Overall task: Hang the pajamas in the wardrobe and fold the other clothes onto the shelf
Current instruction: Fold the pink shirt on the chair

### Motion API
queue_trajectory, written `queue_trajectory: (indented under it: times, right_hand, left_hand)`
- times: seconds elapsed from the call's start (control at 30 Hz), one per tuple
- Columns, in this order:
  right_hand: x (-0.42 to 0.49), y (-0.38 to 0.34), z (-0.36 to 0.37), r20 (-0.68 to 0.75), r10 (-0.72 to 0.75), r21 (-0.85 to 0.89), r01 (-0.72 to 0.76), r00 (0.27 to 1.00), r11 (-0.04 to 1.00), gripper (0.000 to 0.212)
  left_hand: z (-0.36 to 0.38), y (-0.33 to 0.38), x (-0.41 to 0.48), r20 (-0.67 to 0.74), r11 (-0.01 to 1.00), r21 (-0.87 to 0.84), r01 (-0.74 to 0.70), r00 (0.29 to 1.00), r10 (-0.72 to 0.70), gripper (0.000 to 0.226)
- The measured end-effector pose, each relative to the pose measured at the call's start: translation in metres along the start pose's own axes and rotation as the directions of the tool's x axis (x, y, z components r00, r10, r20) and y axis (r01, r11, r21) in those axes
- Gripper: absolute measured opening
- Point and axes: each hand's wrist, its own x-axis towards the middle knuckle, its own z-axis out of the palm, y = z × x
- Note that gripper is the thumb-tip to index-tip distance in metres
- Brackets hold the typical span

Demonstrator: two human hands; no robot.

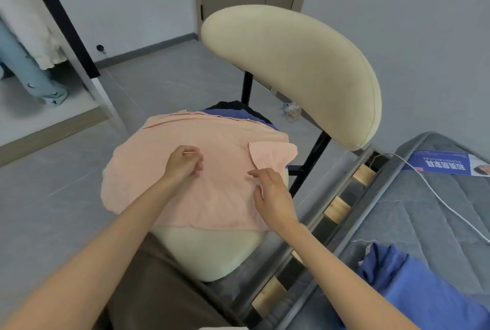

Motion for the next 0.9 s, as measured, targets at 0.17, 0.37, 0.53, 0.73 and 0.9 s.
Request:
queue_trajectory:
  times: [0.17,0.37,0.53,0.73,0.9]
  right_hand:
    - [0.033,-0.060,0.029,0.087,-0.144,-0.004,0.144,0.986,0.990,0.039]
    - [0.079,-0.119,0.078,0.262,-0.241,-0.042,0.261,0.934,0.964,0.048]
    - [0.115,-0.146,0.118,0.450,-0.313,-0.099,0.395,0.837,0.913,0.051]
    - [0.131,-0.140,0.160,0.691,-0.116,-0.184,0.329,0.714,0.926,0.050]
    - [0.123,-0.130,0.177,0.634,-0.103,-0.232,0.316,0.766,0.920,0.055]
  left_hand:
    - [-0.083,-0.015,0.008,-0.214,0.999,-0.043,-0.009,0.977,-0.001,0.011]
    - [-0.153,-0.047,0.024,-0.511,1.000,0.008,0.002,0.859,0.002,0.013]
    - [-0.177,-0.076,0.048,-0.557,0.983,-0.043,0.177,0.813,-0.171,0.030]
    - [-0.182,-0.095,0.076,-0.250,0.885,-0.288,0.364,0.864,-0.437,0.047]
    - [-0.182,-0.096,0.088,-0.073,0.774,-0.469,0.426,0.854,-0.515,0.053]
